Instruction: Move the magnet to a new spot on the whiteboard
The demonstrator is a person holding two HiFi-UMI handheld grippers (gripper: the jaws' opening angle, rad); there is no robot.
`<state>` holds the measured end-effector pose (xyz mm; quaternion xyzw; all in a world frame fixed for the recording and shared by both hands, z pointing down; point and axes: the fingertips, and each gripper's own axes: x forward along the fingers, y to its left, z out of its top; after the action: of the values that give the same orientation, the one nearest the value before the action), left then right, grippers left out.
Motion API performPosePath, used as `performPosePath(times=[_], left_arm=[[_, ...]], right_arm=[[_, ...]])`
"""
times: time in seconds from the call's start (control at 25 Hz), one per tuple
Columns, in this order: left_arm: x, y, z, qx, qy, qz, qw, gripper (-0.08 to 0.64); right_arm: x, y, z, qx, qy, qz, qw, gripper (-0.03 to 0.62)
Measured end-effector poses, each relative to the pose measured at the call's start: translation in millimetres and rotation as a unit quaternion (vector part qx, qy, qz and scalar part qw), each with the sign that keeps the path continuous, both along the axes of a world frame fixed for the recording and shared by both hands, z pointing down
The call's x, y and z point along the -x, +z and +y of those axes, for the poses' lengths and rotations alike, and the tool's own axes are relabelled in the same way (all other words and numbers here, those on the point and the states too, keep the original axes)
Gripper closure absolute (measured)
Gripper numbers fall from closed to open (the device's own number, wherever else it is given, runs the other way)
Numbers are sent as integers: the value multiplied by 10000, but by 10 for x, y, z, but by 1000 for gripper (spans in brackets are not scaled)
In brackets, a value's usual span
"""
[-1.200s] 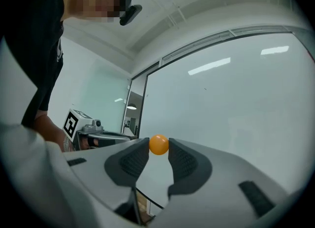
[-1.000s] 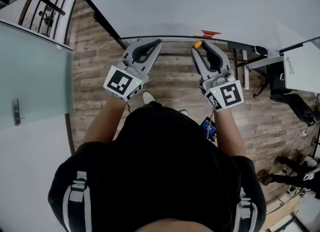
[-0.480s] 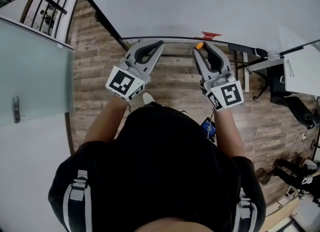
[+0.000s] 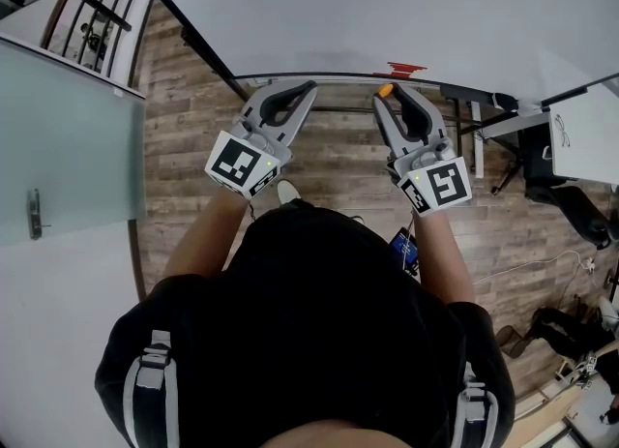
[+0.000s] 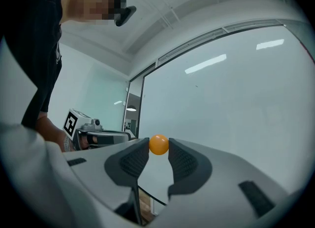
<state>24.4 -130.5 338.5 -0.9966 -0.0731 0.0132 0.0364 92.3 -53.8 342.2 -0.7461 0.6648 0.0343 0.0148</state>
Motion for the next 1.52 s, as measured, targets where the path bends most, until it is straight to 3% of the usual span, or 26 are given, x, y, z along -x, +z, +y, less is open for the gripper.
performPosePath(times=[0.96, 1.32, 1.52], left_arm=[[-302, -58, 760, -79, 160, 99, 9998, 555], [-647, 106, 1304, 164, 341, 80, 9993, 555], [-776, 335, 1550, 80, 379, 149, 9991, 555]], right_arm=[[-271, -53, 800, -114, 230, 59, 9997, 472], [-527, 139, 1282, 155, 617, 381, 9972, 472], [-691, 318, 1461, 208, 799, 350, 9960, 472]])
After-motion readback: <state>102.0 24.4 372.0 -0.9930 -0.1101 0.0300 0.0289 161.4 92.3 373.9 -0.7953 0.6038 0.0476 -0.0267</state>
